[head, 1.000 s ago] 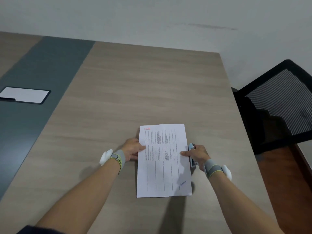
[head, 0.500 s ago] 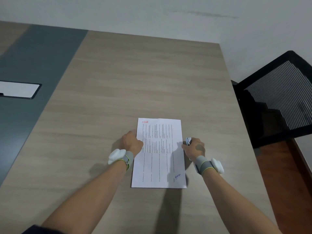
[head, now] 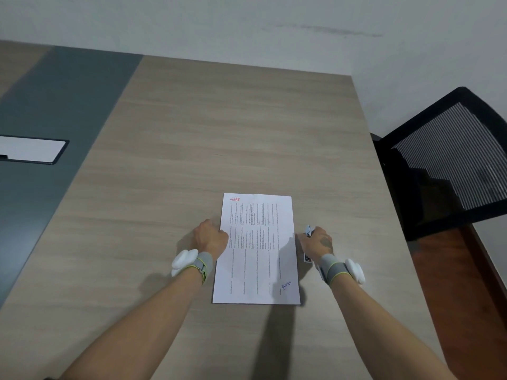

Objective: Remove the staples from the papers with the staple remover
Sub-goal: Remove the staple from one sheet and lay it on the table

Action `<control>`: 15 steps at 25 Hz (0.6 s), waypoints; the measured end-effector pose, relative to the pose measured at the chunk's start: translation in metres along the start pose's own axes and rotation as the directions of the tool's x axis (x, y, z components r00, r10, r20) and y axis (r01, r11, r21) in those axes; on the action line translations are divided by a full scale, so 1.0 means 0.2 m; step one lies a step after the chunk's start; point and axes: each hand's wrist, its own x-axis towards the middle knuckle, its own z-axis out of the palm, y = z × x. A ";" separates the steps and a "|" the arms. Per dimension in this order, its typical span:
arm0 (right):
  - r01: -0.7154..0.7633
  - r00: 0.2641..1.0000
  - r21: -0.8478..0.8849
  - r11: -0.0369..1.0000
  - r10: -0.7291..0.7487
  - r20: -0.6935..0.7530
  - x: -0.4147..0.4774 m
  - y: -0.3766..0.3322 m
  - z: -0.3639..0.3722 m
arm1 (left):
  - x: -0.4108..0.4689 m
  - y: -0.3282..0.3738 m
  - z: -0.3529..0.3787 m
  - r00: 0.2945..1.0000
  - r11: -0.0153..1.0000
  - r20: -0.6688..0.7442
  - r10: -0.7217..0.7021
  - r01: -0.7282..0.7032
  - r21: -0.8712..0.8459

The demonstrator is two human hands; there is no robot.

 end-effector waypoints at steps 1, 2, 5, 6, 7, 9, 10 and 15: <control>-0.018 1.000 -0.008 1.000 0.018 0.012 -0.01 0.01 -0.02 | 0.00 -0.01 -0.01 1.000 1.000 -0.001 0.005 -0.005 0.003; -0.032 0.999 -0.025 0.999 0.033 0.027 -0.01 0.03 -0.04 | -0.01 -0.01 -0.01 1.000 1.000 0.002 0.010 -0.010 0.007; -0.017 1.000 -0.128 0.992 0.018 0.006 -0.03 0.09 -0.06 | -0.02 -0.04 -0.02 1.000 1.000 0.000 0.020 -0.020 0.016; 0.000 1.000 -0.164 0.986 -0.003 -0.016 -0.04 0.11 -0.06 | -0.03 -0.04 -0.03 1.000 1.000 0.000 0.023 -0.023 0.018; 0.020 0.999 -0.199 0.980 -0.028 -0.038 -0.04 0.12 -0.06 | -0.03 -0.05 -0.03 1.000 0.999 -0.003 0.028 -0.028 0.021; 0.047 0.994 -0.270 0.962 -0.072 -0.080 -0.05 0.13 -0.06 | -0.04 -0.06 -0.03 0.999 0.999 -0.015 0.029 -0.029 0.029; 0.039 0.992 -0.295 0.955 -0.071 -0.100 -0.06 0.12 -0.05 | -0.05 -0.06 -0.03 0.999 0.999 -0.025 0.029 -0.028 0.036; 0.015 0.991 -0.345 0.938 -0.060 -0.119 -0.10 0.13 -0.05 | -0.05 -0.08 -0.06 0.998 0.994 -0.047 0.029 -0.024 0.103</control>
